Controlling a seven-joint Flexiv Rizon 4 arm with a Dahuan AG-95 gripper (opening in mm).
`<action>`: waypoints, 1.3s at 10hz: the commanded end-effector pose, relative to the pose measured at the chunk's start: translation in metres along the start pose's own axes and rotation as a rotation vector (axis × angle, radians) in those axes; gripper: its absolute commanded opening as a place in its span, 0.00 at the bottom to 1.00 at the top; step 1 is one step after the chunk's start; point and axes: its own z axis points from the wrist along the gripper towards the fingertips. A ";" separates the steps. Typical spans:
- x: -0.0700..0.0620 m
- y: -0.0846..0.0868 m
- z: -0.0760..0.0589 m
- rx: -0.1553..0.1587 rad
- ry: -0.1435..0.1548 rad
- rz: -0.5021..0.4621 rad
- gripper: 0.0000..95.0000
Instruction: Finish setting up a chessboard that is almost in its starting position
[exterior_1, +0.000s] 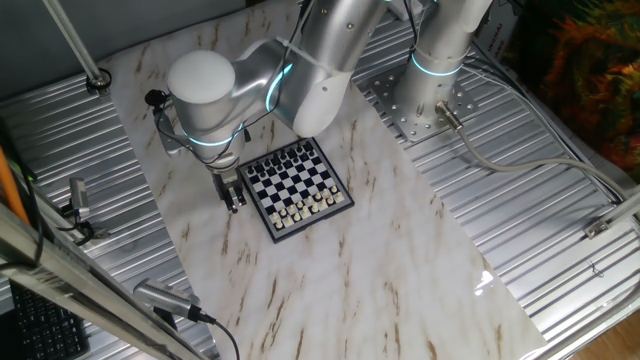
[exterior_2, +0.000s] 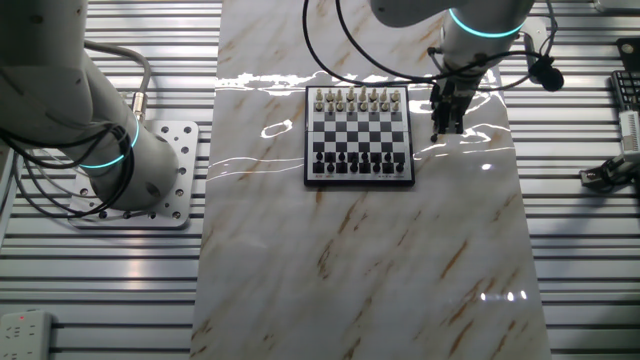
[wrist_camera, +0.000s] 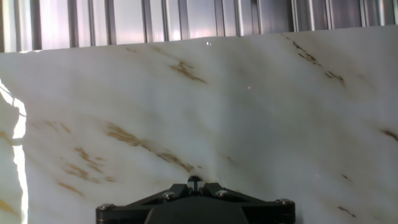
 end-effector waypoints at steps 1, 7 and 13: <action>0.000 0.000 0.003 0.000 0.001 0.000 0.00; 0.000 0.000 0.005 -0.001 0.001 0.005 0.00; 0.000 0.000 0.005 0.001 -0.001 0.021 0.00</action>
